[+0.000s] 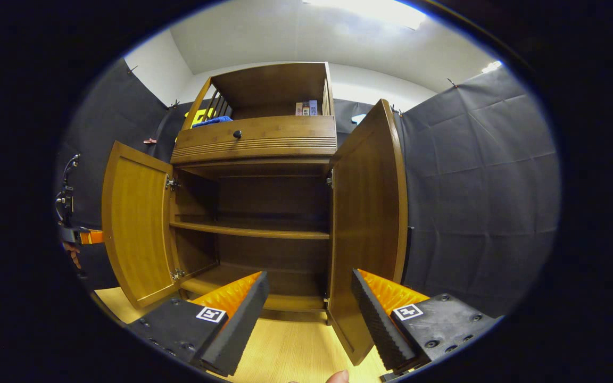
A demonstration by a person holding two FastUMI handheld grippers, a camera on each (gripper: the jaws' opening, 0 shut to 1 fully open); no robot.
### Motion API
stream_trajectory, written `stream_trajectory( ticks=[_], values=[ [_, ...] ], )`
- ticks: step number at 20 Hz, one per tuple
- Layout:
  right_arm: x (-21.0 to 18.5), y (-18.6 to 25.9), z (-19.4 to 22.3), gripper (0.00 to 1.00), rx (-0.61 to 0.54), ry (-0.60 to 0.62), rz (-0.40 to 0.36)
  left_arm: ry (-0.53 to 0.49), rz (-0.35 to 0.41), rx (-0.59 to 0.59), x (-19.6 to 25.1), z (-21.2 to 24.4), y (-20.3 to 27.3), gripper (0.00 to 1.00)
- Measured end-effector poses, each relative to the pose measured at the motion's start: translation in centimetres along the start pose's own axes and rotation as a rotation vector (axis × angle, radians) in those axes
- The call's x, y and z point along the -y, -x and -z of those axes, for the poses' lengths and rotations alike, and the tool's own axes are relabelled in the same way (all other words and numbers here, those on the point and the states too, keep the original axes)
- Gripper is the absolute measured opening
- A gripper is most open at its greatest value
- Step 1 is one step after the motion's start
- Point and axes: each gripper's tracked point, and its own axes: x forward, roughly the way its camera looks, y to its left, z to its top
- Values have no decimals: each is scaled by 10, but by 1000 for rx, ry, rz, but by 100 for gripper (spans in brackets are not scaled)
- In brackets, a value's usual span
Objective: Open the right door of the double-door shoe cabinet with the right hand, and open the left door with the left hand.
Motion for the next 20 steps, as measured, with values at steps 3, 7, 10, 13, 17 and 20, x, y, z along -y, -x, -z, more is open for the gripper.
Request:
stream_trajectory(
  ticks=[3, 7, 10, 13, 17, 20],
  values=[
    [-3, 1, 0, 98, 3, 8, -6, -11, -12, 2, 0, -1, 5, 13],
    [-4, -3, 0, 98, 2, 3, -7, -4, -6, 29, 6, -11, 15, 11],
    [-2, -1, 0, 98, 5, 4, -7, -11, -25, 56, 6, -19, 22, 22],
    [-3, -1, -1, 98, 6, 2, -12, -12, -79, 78, -3, -25, 31, 49],
    [-6, -4, 0, 98, 4, 7, -21, 35, -61, 121, 5, -36, 45, 94],
    [-9, -5, 1, 94, 1, -2, -34, 35, -67, 129, 11, -37, 53, 94]
  ],
)
